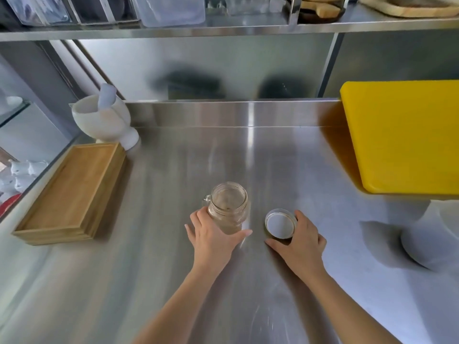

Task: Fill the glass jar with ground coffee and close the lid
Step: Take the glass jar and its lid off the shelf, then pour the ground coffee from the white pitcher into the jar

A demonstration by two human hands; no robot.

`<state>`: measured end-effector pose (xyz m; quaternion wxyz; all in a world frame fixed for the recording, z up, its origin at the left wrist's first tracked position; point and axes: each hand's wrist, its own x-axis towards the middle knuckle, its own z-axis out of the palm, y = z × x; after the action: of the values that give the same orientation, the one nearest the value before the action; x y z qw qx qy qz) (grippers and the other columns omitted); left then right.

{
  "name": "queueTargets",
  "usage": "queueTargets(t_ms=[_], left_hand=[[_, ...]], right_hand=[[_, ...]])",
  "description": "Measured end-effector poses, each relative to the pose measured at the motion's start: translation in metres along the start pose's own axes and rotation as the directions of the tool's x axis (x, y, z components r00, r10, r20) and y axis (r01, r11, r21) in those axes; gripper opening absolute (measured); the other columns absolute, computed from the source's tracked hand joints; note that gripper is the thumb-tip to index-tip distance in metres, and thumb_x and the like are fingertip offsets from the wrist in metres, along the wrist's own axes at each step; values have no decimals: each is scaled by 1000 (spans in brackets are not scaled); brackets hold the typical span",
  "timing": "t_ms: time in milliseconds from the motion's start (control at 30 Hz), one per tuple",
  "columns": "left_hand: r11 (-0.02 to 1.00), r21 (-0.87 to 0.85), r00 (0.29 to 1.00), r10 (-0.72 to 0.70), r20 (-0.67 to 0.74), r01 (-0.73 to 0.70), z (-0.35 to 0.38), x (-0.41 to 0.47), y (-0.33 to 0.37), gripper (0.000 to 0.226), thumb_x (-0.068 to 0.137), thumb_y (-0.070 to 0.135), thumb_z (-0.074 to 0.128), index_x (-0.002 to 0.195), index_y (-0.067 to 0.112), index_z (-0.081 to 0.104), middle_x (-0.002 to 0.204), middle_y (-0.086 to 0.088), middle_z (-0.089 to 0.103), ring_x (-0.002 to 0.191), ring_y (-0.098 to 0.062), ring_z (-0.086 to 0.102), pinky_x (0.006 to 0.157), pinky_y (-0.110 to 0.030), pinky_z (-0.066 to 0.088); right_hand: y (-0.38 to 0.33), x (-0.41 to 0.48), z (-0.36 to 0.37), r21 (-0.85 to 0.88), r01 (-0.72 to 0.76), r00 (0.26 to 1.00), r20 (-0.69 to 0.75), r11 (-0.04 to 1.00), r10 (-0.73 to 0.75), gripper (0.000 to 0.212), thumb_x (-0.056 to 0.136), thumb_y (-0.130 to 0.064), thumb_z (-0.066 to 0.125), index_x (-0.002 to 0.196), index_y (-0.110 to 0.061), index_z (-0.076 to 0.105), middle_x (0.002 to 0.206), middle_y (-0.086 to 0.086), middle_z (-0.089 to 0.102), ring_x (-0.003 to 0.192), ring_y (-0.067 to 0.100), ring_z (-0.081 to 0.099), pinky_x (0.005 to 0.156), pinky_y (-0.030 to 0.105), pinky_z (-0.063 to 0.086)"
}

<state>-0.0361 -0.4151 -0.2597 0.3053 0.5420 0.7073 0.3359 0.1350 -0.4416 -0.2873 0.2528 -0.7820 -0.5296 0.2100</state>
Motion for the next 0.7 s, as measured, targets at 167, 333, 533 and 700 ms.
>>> queueTargets(t_ms=[167, 333, 533, 700], left_hand=[[988, -156, 995, -11, -95, -4, -16, -13, 3, 113, 46, 69, 69, 137, 18, 26, 138, 4, 30, 139, -15, 19, 119, -43, 8], [942, -333, 996, 68, 56, -46, -39, -8, 7, 92, 62, 77, 40, 142, 35, 25, 146, 21, 29, 137, 8, 12, 120, -34, -4], [979, -195, 995, 75, 61, -62, -36, -11, 9, 85, 62, 78, 33, 134, 34, 40, 147, 13, 37, 133, 11, 23, 116, -34, -15], [986, -145, 992, 96, 84, -83, -38, -16, 4, 84, 62, 79, 33, 134, 37, 39, 148, 14, 35, 127, 16, 22, 115, -35, -19]], right_hand=[[-19, -12, -5, 139, 195, 980, 19, 971, -200, 80, 71, -34, 81, 135, -18, 36, 137, -1, 43, 126, 14, 31, 104, 29, 19], [-50, -5, 2, 347, 143, 949, 219, 927, -228, 99, 69, -39, 81, 145, -25, 20, 146, -6, 36, 135, 21, 27, 111, 39, 26], [-66, 5, 8, 433, 117, 922, 286, 894, -259, 80, 58, -45, 83, 124, -45, 39, 118, -22, 56, 120, 10, 48, 102, 36, 41], [-61, 8, 6, 416, 119, 912, 313, 901, -265, 80, 48, -59, 78, 117, -54, 38, 121, -18, 57, 121, 14, 46, 104, 45, 39]])
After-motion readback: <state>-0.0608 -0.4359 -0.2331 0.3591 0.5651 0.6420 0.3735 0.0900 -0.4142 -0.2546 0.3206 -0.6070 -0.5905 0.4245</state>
